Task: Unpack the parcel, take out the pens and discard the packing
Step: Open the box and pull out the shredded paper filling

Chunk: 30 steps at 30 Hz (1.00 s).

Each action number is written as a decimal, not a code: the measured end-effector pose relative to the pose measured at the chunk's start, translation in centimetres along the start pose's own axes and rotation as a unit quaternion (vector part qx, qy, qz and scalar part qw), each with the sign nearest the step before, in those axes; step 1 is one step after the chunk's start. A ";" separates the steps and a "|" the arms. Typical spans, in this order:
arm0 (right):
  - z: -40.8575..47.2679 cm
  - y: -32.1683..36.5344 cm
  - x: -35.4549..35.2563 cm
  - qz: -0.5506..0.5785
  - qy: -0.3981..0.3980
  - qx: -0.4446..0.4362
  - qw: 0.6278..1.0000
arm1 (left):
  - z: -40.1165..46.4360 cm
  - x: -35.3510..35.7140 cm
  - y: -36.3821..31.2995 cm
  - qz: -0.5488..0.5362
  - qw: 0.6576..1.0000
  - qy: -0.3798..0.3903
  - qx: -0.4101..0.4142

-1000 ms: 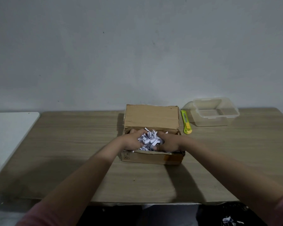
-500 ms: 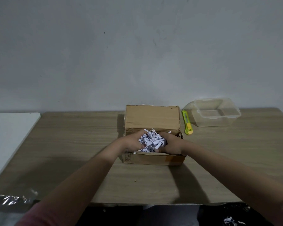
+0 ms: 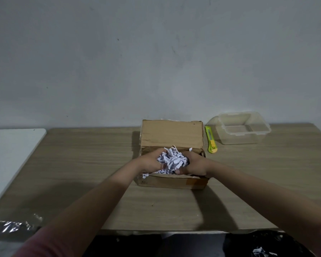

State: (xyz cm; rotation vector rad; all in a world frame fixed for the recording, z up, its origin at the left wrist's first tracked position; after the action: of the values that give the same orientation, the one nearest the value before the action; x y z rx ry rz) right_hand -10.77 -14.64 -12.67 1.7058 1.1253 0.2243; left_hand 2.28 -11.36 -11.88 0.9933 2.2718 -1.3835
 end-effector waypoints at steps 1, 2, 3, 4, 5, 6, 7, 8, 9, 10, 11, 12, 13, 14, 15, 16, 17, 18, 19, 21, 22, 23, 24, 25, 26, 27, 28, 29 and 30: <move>0.0 0.0 -0.1 0.003 -0.005 -0.004 1.000 | 0.0 -0.1 0.0 -0.009 1.000 -0.006 0.003; 0.0 -0.1 -0.2 0.008 -0.011 -0.007 1.000 | -0.1 -0.2 -0.2 -0.015 1.000 -0.011 0.004; 0.0 -0.1 -0.4 0.015 -0.019 -0.008 1.000 | -0.1 -0.3 -0.2 -0.019 1.000 -0.015 0.005; 0.0 -0.2 -0.6 0.022 -0.027 -0.009 0.999 | -0.1 -0.4 -0.3 -0.021 1.000 -0.020 0.004; -0.1 -0.2 -0.7 0.027 -0.035 -0.011 0.999 | -0.1 -0.5 -0.3 -0.027 0.999 -0.026 0.006; -0.1 -0.1 -0.9 0.029 -0.044 -0.017 0.998 | -0.2 -0.6 -0.4 -0.034 0.999 -0.032 0.006; -0.1 0.1 -1.1 0.029 -0.053 -0.024 0.998 | -0.3 -0.8 -0.5 -0.044 0.998 -0.037 0.007; -0.2 0.4 -1.3 0.026 -0.060 -0.032 0.997 | -0.4 -0.9 -0.6 -0.053 0.998 -0.043 0.008; -0.3 0.8 -1.6 0.023 -0.066 -0.038 0.997 | -0.6 -1.0 -0.7 -0.063 0.997 -0.047 0.006; -0.3 1.0 -1.8 0.021 -0.069 -0.041 0.997 | -0.7 -1.1 -0.9 -0.072 0.996 -0.051 0.006; -0.3 1.3 -2.1 0.018 -0.075 -0.041 0.996 | -0.9 -1.2 -1.1 -0.080 0.995 -0.060 0.008; -0.4 1.5 -2.4 0.017 -0.082 -0.041 0.996 | -0.9 -1.4 -1.5 -0.095 0.993 -0.071 0.010; -0.4 1.9 -2.6 0.019 -0.086 -0.042 0.995 | -1.0 -1.6 -1.8 -0.118 0.989 -0.084 0.011; -0.4 2.3 -2.7 0.024 -0.089 -0.045 0.995 | -0.9 -1.7 -2.2 -0.144 0.985 -0.093 0.014; -0.4 2.7 -2.8 0.030 -0.092 -0.049 0.994 | -0.9 -2.0 -2.8 -0.160 0.982 -0.102 0.022; -0.4 3.2 -2.9 0.036 -0.093 -0.051 0.994 | -1.0 -2.3 -3.4 -0.162 0.980 -0.109 0.029; -0.5 3.5 -3.0 0.042 -0.094 -0.049 0.993 | -0.9 -2.5 -3.6 -0.158 0.981 -0.110 0.031; -0.7 3.8 -3.0 0.042 -0.092 -0.044 0.994 | -0.9 -2.6 -3.8 -0.145 0.983 -0.108 0.031; -0.9 3.9 -3.0 0.034 -0.088 -0.038 0.995 | -1.0 -2.6 -3.7 -0.126 0.986 -0.107 0.031; -1.2 3.8 -3.0 0.002 -0.085 -0.025 0.996 | -1.2 -2.4 -3.2 -0.089 0.990 -0.102 0.029; -1.4 3.8 -3.0 -0.023 -0.087 -0.023 0.996 | -1.3 -2.3 -2.8 -0.066 0.992 -0.101 0.026; -1.5 3.8 -3.0 -0.057 -0.087 -0.024 0.994 | -1.4 -2.3 -2.4 -0.036 0.994 -0.102 0.023; -1.6 3.8 -2.9 -0.096 -0.086 -0.024 0.991 | -1.4 -2.1 -2.1 0.002 0.995 -0.100 0.018; -1.7 3.8 -2.7 -0.136 -0.083 -0.025 0.987 | -1.3 -2.0 -1.7 0.035 0.995 -0.095 0.014; -1.9 3.9 -2.4 -0.172 -0.079 -0.024 0.982 | -1.3 -1.8 -1.3 0.062 0.994 -0.088 0.012; -1.9 3.8 -1.9 -0.200 -0.073 -0.021 0.977 | -1.1 -1.6 -1.0 0.081 0.994 -0.080 0.008; -1.9 3.6 -1.4 -0.214 -0.062 -0.013 0.975 | -1.1 -1.3 -0.8 0.093 0.993 -0.069 0.002; -1.9 3.4 -0.9 -0.217 -0.049 -0.008 0.975 | -0.9 -1.1 -0.6 0.097 0.993 -0.061 -0.002; -1.8 3.2 -0.5 -0.219 -0.039 -0.002 0.975 | -0.9 -1.0 -0.6 0.103 0.993 -0.051 -0.005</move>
State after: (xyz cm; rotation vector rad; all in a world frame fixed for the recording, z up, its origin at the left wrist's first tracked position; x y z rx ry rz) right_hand -10.32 -13.97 -9.08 1.4061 1.4044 -0.1157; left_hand 2.64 -11.16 -10.50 1.0930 2.0387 -1.3033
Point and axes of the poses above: each hand's wrist, its own z-axis towards the middle knuckle, its own x-axis out of the palm, y = z × x, the point moved 8 cm from there along z, towards the middle knuckle, and after that the axes turned 1 degree about -x, right-handed, at the moved point
